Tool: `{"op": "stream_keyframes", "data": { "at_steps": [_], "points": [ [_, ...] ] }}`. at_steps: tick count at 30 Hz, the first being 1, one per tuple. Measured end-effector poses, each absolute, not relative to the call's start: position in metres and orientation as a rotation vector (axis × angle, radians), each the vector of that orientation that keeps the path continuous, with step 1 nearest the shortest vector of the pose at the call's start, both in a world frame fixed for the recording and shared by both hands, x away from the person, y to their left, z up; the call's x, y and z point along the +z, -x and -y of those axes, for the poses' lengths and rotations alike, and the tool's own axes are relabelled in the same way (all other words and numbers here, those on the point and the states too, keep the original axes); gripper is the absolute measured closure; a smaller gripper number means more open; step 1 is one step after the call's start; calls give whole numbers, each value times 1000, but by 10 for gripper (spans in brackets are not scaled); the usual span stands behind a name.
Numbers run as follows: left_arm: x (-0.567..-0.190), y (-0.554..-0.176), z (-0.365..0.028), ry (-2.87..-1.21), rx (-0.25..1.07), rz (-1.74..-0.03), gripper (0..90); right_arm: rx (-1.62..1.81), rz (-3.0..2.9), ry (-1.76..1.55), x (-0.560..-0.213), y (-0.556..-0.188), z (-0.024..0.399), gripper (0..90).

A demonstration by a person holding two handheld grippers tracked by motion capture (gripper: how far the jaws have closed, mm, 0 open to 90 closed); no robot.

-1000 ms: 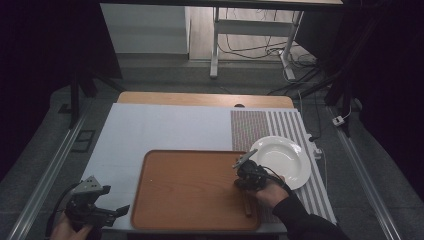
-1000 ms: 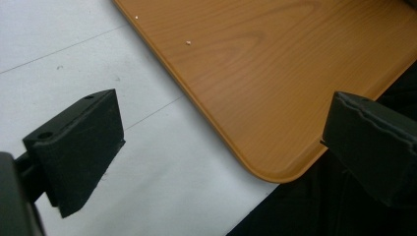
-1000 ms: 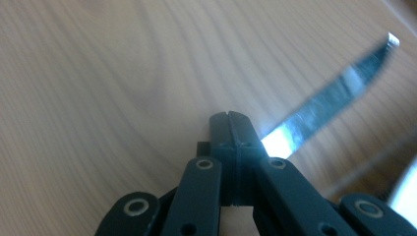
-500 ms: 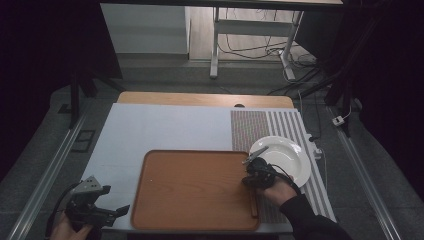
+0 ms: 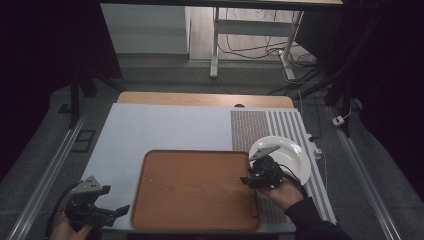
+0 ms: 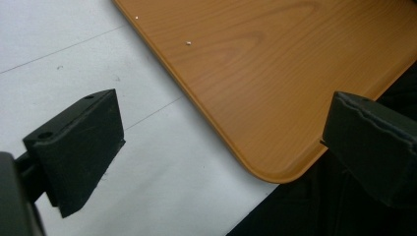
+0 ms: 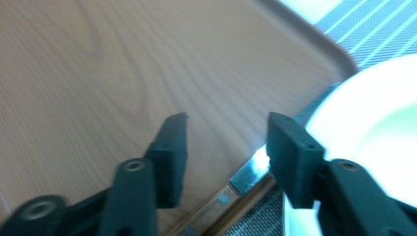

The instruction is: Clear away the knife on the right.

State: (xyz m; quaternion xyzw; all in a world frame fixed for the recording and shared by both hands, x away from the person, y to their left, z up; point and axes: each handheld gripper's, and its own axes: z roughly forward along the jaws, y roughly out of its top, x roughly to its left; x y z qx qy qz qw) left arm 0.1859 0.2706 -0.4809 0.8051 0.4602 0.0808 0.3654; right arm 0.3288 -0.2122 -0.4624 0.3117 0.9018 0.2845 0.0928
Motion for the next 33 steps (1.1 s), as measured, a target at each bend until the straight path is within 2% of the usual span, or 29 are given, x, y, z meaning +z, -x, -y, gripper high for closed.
{"op": "stream_keyframes", "data": {
  "at_steps": [5, 10, 26, 33],
  "points": [
    [-481, -186, -270, -2069, 213, -1186, 24, 920, -2611, -984, -452, -323, 225, 298],
    [-481, -186, -270, -2069, 213, -1188, 24, 964, -2545, -1019, -446, -316, 239, 194],
    [-481, -187, -270, -2068, 207, -1189, 24, 1093, -2449, -1131, -444, -289, 277, 25],
    [-481, -187, -270, -2068, 208, -1191, 24, 1107, -2397, -1177, -445, -278, 294, 12]
  ]
}}
